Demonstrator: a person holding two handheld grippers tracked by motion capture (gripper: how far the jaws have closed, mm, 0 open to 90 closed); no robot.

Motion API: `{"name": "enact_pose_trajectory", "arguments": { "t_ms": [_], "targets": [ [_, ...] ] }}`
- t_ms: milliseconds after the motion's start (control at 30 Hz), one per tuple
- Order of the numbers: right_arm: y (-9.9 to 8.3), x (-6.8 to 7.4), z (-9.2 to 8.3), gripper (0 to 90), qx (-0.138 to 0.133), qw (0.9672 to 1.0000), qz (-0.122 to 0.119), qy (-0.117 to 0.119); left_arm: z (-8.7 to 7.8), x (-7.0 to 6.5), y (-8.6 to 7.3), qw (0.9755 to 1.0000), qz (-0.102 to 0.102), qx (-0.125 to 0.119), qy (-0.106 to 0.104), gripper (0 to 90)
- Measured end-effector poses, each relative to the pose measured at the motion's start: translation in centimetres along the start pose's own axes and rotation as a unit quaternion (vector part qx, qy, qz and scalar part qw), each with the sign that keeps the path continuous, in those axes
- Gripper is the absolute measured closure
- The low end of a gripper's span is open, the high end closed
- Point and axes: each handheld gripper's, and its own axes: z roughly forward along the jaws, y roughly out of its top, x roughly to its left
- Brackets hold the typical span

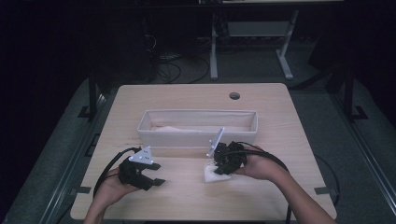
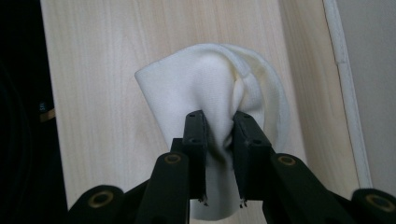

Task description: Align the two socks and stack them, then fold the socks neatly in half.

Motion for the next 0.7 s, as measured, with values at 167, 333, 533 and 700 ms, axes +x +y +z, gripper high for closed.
{"name": "enact_pose_trajectory", "arguments": {
  "t_ms": [167,333,533,700],
  "targets": [
    [-0.5,-0.1,-1.4,76.2,-0.004,0.9999,0.005,-0.008,-0.1,0.0,0.0,1.0000,-0.004,-0.001,0.004,36.8],
    [-0.9,-0.6,-3.0,76.2,-0.014,0.9998,0.012,-0.010,-0.2,0.2,-0.1,0.9999,-0.008,-0.003,0.006,35.3],
    [-1.1,-1.3,-4.7,76.1,-0.021,0.9994,0.023,-0.017,-0.3,0.4,-0.1,0.9999,-0.010,-0.005,0.007,34.5],
    [-1.1,-1.8,-5.7,76.1,-0.028,0.9990,0.028,-0.021,-0.3,0.4,-0.2,0.9999,-0.013,-0.007,0.008,33.7]
  ]
}}
